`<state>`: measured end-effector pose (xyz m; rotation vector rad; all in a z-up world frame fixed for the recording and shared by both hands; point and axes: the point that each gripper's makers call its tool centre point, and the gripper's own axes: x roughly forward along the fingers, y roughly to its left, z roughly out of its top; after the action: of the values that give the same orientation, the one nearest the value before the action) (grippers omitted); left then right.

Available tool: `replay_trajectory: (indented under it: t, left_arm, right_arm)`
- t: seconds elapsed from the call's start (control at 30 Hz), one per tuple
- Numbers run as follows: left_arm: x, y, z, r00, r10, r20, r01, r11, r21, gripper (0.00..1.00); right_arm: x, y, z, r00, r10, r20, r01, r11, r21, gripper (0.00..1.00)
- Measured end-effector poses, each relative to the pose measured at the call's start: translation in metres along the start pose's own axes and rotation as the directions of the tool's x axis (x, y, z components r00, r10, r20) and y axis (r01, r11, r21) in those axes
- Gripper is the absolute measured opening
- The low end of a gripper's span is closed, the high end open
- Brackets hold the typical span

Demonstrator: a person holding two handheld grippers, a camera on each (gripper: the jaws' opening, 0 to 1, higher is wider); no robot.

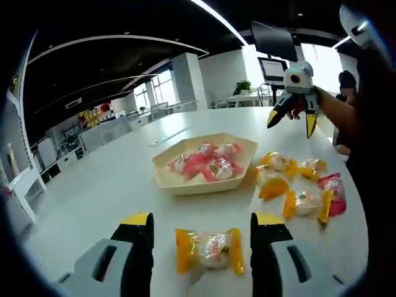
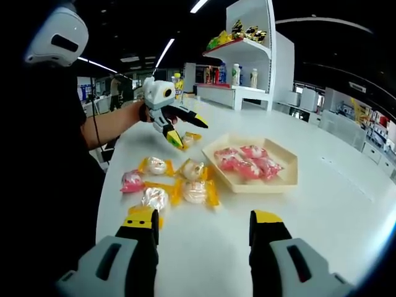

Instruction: Pick up the marshmallows scattered on the table and place them into the bowl on the table

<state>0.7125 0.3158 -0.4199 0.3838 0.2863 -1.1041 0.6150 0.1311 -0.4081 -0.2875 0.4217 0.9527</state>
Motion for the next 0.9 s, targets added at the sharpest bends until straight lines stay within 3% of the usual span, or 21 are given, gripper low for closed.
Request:
replay_trajectory:
  t: [0.2, 0.37, 0.9]
  left_arm:
    - [0.001, 0.001, -0.011, 0.999, -0.006, -0.043, 0.006, 1.0, -0.007, 0.61]
    - [0.0, 0.003, -0.011, 1.0, -0.001, -0.026, 0.0, 0.998, -0.055, 0.61]
    - [0.0, -0.004, -0.016, 0.999, -0.028, -0.027, 0.026, 0.998, -0.057, 0.53]
  right_arm:
    - [-0.001, 0.0, -0.001, 1.0, -0.003, 0.001, 0.003, 1.0, 0.003, 0.58]
    - [-0.001, 0.0, -0.003, 1.0, -0.005, -0.004, 0.005, 1.0, 0.003, 0.58]
    - [-0.002, 0.001, -0.003, 1.0, -0.004, -0.004, 0.004, 1.0, 0.004, 0.58]
